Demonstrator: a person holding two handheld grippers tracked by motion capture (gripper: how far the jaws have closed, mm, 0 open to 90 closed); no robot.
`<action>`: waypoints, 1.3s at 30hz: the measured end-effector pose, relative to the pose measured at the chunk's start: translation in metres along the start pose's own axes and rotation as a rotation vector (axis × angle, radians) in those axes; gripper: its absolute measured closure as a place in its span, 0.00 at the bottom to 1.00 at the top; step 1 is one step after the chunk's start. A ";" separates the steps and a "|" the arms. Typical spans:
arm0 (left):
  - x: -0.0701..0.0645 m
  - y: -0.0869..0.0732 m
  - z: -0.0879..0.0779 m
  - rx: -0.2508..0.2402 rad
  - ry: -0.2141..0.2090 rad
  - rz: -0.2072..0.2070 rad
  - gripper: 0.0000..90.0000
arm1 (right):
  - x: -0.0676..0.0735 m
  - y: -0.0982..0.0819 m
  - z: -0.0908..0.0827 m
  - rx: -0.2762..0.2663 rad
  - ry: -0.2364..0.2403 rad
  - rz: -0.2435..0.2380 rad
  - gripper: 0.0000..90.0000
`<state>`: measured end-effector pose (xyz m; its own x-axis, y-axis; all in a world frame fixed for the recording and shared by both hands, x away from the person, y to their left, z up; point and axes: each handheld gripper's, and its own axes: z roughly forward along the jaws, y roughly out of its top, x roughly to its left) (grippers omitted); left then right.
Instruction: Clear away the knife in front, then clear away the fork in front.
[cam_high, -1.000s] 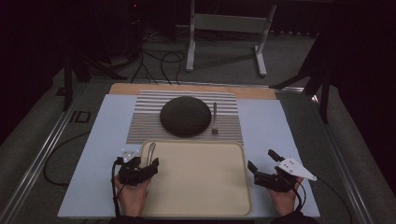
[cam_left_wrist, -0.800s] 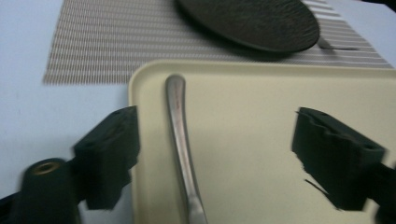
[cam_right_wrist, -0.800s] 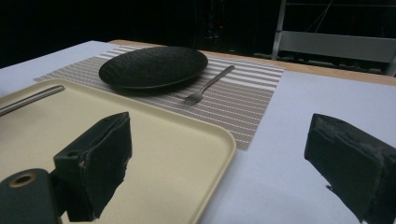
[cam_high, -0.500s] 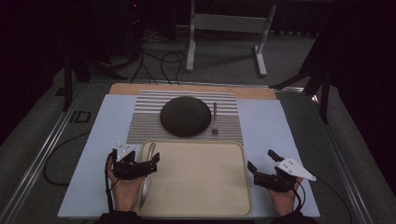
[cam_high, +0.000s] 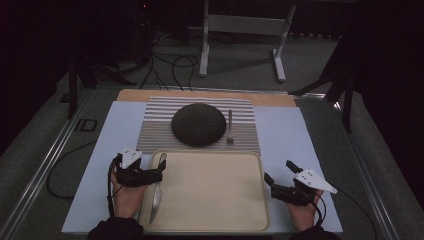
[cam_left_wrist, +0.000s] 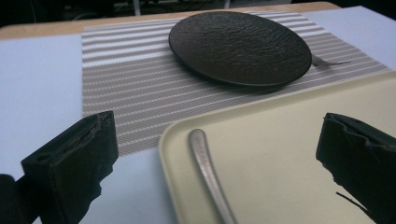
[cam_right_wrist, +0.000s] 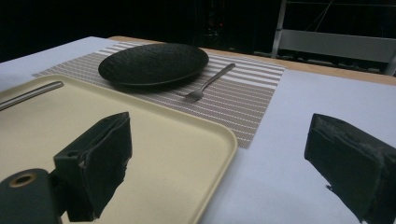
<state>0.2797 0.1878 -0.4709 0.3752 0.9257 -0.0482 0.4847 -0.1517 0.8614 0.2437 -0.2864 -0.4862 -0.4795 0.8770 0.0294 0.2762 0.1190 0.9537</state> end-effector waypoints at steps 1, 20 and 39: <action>0.002 0.000 0.000 -0.010 0.000 0.009 0.00 | 0.000 0.000 0.000 0.002 -0.002 0.000 0.08; 0.035 -0.003 -0.004 -0.066 0.040 0.002 0.00 | 0.001 0.000 0.002 0.023 -0.008 0.002 0.08; 0.047 -0.007 -0.013 -0.082 0.049 -0.043 0.00 | 0.006 0.023 0.020 0.092 0.044 0.026 0.08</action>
<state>0.2834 0.2365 -0.4732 0.3154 0.9469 -0.0627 0.4326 -0.0846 0.8976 0.2640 -0.2695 -0.4704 -0.5071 0.8591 0.0689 0.3630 0.1404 0.9212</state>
